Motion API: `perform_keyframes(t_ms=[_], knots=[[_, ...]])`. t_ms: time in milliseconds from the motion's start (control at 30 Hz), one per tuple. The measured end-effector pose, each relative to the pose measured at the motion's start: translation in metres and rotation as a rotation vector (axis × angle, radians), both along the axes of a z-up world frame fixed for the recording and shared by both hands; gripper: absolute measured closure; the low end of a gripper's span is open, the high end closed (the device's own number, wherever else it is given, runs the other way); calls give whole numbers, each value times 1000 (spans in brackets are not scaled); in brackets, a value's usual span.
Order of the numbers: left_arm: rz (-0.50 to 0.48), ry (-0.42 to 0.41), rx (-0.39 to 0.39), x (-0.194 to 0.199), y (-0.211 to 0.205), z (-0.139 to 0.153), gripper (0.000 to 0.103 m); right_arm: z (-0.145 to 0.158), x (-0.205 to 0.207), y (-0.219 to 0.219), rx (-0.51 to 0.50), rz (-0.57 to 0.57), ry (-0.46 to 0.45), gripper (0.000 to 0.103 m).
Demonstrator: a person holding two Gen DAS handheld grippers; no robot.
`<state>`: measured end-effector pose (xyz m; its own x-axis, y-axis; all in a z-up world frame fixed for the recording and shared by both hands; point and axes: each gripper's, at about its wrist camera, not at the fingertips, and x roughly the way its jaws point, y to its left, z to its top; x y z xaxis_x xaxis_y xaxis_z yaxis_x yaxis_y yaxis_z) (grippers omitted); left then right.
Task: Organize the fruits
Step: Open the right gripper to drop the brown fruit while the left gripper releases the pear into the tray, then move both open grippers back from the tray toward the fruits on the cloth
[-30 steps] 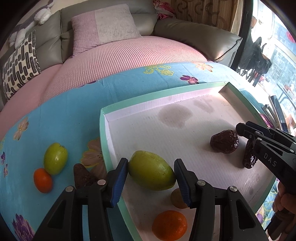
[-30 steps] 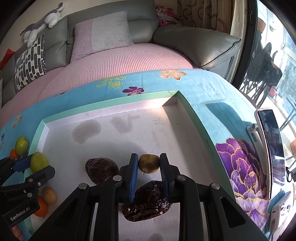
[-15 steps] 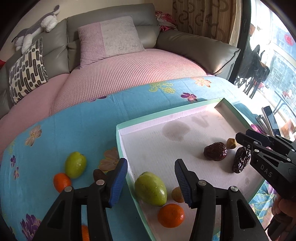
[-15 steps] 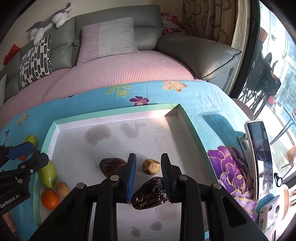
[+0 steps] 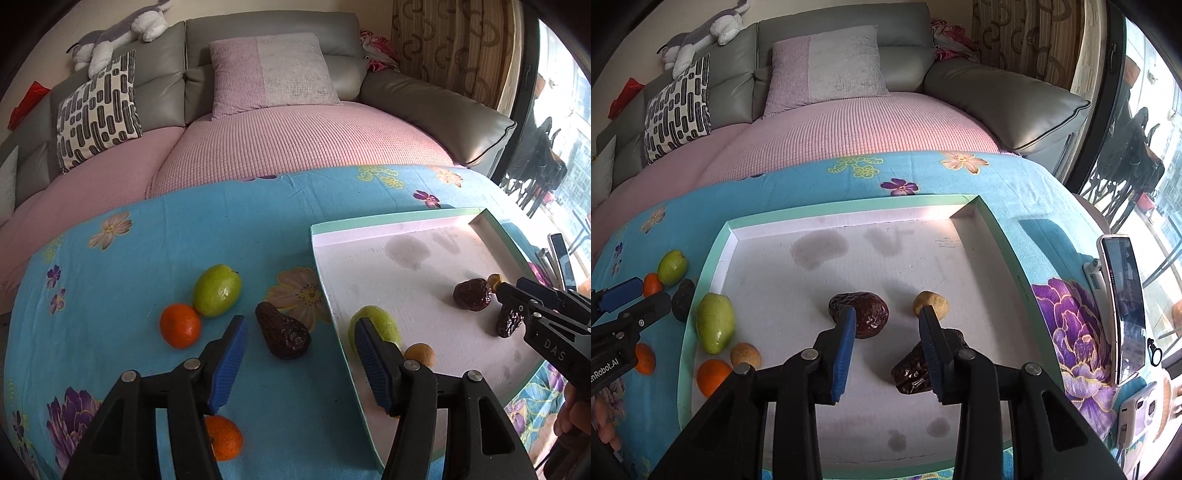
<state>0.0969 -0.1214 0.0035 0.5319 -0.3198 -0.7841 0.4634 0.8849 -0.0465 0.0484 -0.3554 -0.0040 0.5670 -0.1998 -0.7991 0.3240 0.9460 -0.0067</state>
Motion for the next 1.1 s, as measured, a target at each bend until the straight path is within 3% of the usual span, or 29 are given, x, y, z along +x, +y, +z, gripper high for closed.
perform_keyframes(t_ms=[233, 267, 367, 533, 633, 800, 1100], knots=[[53, 9, -19, 5, 19, -6, 39, -3, 5, 8, -2, 21, 8, 66], [58, 10, -22, 6, 21, -7, 38, -3, 6, 9, -2, 21, 7, 63], [76, 14, -26, 8, 25, -10, 23, -3, 7, 11, -5, 16, 3, 37], [124, 21, -28, 13, 36, -15, 13, -3, 8, 14, -1, 19, -4, 32], [156, 15, -27, 15, 45, -17, 4, -4, 8, 15, -3, 17, -8, 16], [199, 7, -18, 19, 57, -19, 0, -5, 8, 16, 7, 18, -23, 11], [236, -4, -16, 21, 71, -18, 0, -3, 7, 21, 23, 29, -57, 10]])
